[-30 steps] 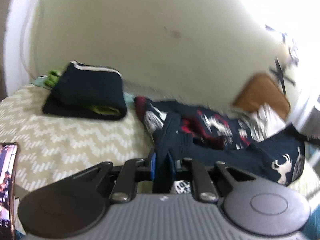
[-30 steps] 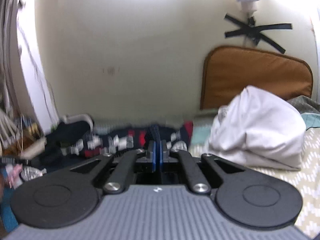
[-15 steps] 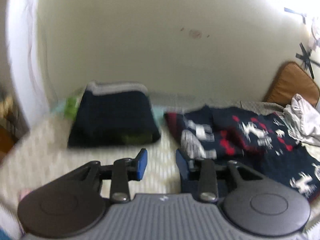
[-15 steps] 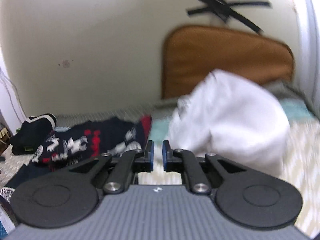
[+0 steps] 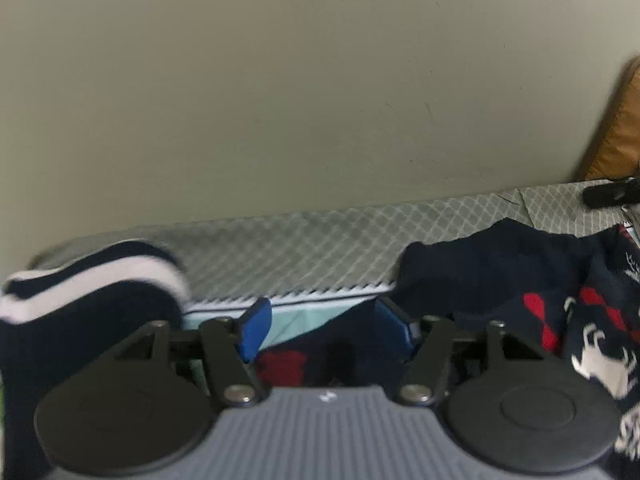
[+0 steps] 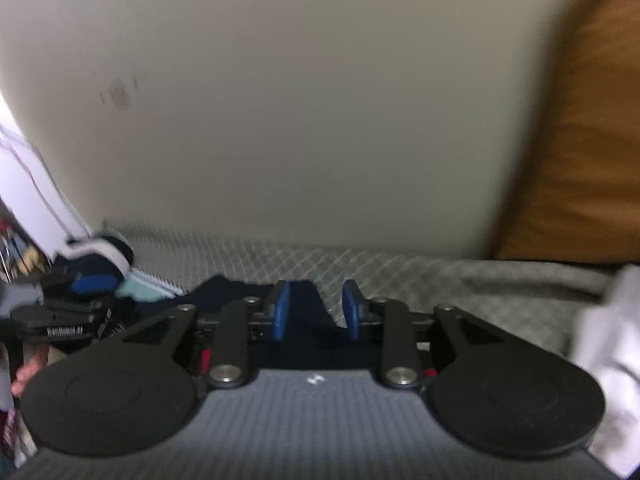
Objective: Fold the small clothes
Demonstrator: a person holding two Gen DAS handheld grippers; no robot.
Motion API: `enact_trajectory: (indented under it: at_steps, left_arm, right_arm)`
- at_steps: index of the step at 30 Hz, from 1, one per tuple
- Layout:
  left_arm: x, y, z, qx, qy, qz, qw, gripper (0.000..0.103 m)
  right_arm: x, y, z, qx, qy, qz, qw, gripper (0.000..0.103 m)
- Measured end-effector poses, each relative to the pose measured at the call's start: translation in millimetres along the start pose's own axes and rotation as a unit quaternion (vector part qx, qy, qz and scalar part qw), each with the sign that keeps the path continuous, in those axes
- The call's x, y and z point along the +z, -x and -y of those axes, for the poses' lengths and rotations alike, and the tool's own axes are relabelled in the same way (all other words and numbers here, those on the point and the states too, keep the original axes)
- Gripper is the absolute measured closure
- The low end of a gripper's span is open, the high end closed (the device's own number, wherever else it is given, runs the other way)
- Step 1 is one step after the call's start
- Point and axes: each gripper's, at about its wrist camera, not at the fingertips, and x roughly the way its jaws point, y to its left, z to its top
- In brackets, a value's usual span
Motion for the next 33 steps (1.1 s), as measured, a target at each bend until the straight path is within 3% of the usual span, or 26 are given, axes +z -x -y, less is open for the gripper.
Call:
enact_trajectory:
  at_steps: [1,3,7,8,10,11,12,14,19,23,27,33]
  left_arm:
    - [4,-10,4,-0.007,-0.003,-0.003,1.0000,0.041]
    - [9,-23,10,-0.016,-0.006,-0.007,0.9998,0.026]
    - [15,-47,23,-0.038,-0.015,-0.022,0.9989,0.024]
    - [14,-50,26,-0.042,-0.017,-0.027,0.9986,0.033]
    - [14,-51,29,-0.068,-0.019,-0.023,0.9972,0.059]
    - [14,-48,30,-0.089,-0.021,-0.026,0.9955,0.084]
    - [15,-43,33,-0.094,-0.021,-0.025,0.9950,0.087]
    - [13,-33,42,-0.076,-0.040,-0.007,0.9963,0.089]
    - [5,18,46,-0.079,-0.041,0.046,0.9949,0.090]
    - [-22,82,48,-0.093,-0.043,0.101,0.9896,0.090]
    - [-75,151,56,-0.128,-0.053,0.148,0.9793,0.089]
    - [-163,218,70,-0.163,-0.049,0.161,0.9722,0.089]
  right_arm:
    - [1,-11,-2,-0.004,0.010,-0.009,1.000,0.070]
    - [2,-32,-4,-0.006,0.021,-0.027,0.999,0.066]
    - [3,-62,-1,-0.008,0.028,-0.055,0.998,0.062]
    - [2,-65,2,-0.001,0.027,-0.064,0.998,0.062]
    - [-1,-66,2,0.013,0.029,-0.061,0.998,0.064]
    - [-1,-65,2,0.025,0.030,-0.063,0.997,0.070]
    - [-2,-62,1,0.034,0.028,-0.065,0.997,0.086]
    - [-4,-54,-6,0.035,0.038,-0.053,0.997,0.088]
    - [-8,0,-26,0.043,0.052,0.005,0.998,0.090]
    - [-22,61,-43,0.039,0.084,0.044,0.995,0.090]
    - [-61,128,-65,0.052,0.131,0.077,0.987,0.090]
    - [-142,196,-94,0.056,0.188,0.093,0.976,0.090]
